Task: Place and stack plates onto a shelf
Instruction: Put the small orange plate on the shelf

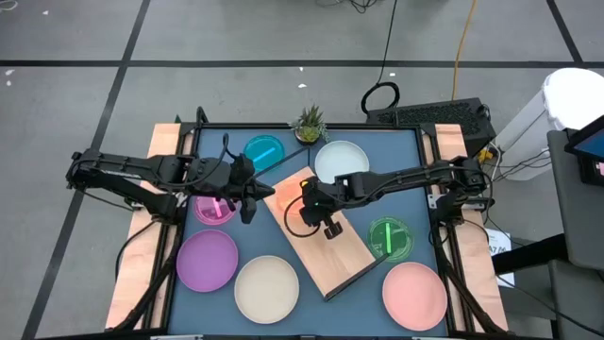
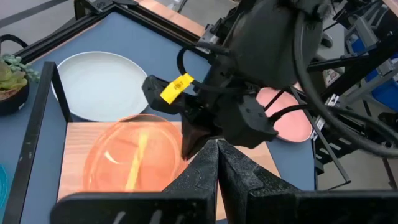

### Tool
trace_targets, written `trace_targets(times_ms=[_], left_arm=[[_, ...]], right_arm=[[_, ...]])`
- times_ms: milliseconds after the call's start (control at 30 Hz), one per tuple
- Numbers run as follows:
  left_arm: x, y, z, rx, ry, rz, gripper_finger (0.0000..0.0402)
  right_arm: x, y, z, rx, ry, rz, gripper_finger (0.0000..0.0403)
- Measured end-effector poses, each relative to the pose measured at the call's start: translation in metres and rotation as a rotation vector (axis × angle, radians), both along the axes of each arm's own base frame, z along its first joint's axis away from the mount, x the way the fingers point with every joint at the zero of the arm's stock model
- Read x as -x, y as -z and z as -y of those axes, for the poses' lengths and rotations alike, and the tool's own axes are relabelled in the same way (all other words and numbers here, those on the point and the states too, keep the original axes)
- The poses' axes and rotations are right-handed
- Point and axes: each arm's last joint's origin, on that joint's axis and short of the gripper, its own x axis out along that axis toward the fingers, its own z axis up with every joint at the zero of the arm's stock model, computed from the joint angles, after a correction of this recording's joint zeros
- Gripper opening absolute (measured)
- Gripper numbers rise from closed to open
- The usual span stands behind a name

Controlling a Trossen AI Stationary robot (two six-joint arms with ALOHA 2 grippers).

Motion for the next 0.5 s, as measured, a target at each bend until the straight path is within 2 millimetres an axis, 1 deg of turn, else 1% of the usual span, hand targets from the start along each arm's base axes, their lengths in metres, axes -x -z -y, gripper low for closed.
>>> trace_targets(times_ms=[67, 167, 367, 500], left_arm=[[0.0, 0.0, 0.0, -0.002, 0.001, 0.0, 0.0012], [0.0, 0.0, 0.0, -0.002, 0.001, 0.0, 0.0012], [0.001, 0.001, 0.0, -0.004, 0.001, -0.015, 0.0012], [0.001, 0.001, 0.0, -0.005, 0.0, -0.015, 0.0012]], right_arm=[[-0.002, 0.003, 0.003, 0.0, 0.005, 0.032, 0.0], [0.0, 0.013, 0.006, 0.0, 0.015, 0.022, 0.0], [0.003, 0.027, 0.006, 0.0, 0.014, 0.037, 0.0], [0.004, 0.033, 0.006, -0.001, 0.014, 0.043, 0.0]])
